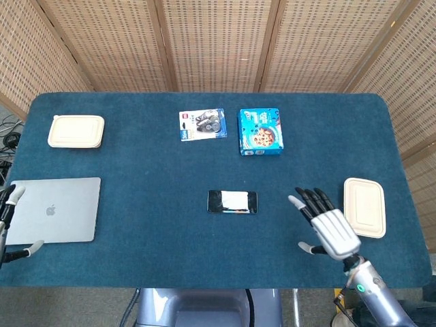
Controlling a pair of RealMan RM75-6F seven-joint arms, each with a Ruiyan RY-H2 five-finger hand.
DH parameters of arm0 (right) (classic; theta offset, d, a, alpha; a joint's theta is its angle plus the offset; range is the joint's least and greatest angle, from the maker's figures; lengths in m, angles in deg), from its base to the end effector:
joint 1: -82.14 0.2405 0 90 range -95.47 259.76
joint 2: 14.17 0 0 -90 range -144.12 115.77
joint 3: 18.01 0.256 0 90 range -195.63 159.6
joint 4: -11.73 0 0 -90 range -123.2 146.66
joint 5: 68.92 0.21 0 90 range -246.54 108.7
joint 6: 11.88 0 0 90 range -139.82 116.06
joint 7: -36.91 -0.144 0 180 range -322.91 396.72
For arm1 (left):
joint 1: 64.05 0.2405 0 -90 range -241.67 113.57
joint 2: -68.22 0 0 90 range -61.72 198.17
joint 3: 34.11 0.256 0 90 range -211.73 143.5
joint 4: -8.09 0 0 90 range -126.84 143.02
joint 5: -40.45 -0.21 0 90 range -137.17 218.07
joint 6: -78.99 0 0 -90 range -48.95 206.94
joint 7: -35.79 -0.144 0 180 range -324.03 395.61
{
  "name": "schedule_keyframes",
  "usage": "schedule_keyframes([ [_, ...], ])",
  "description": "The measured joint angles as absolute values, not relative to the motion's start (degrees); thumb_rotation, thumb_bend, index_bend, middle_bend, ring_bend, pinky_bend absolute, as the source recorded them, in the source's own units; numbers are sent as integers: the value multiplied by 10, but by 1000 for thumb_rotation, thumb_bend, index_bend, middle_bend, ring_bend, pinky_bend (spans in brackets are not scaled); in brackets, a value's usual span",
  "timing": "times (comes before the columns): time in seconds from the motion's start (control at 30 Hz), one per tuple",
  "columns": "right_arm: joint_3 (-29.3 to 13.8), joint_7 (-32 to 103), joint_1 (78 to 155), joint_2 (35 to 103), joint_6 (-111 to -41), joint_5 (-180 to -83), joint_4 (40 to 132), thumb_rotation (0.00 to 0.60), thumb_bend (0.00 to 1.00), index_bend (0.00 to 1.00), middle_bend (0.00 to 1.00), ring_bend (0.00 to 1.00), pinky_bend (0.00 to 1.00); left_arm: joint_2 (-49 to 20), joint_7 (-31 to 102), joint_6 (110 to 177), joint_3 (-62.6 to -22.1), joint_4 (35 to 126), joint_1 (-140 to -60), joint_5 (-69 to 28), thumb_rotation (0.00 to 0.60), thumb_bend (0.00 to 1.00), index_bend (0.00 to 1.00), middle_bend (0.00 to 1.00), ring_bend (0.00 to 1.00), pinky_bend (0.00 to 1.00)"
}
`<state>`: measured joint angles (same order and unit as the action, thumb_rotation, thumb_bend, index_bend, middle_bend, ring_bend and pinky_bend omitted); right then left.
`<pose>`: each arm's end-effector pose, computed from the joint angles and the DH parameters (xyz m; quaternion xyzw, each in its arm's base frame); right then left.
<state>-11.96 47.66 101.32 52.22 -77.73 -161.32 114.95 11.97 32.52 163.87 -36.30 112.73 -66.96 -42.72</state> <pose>-0.2045 -0.2384 0.0915 0.7402 -0.3342 0.4028 0.4220 -0.2908 0.1657 0.1824 -0.5762 -0.4184 -0.3720 0.5955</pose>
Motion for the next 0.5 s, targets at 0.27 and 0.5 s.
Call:
schedule_keyframes([
  [0.27, -44, 661, 1144, 614, -674, -1375, 1158, 600, 0, 120, 0, 0, 0, 114, 315, 1612, -376, 1122, -685, -388, 600, 0, 0, 0, 0, 0],
  [0.5, -8, 795, 1265, 740, -659, -1162, 1099, 600, 0, 177, 0, 0, 0, 117, 331, 1599, -384, 1116, -689, -364, 600, 0, 0, 0, 0, 0],
])
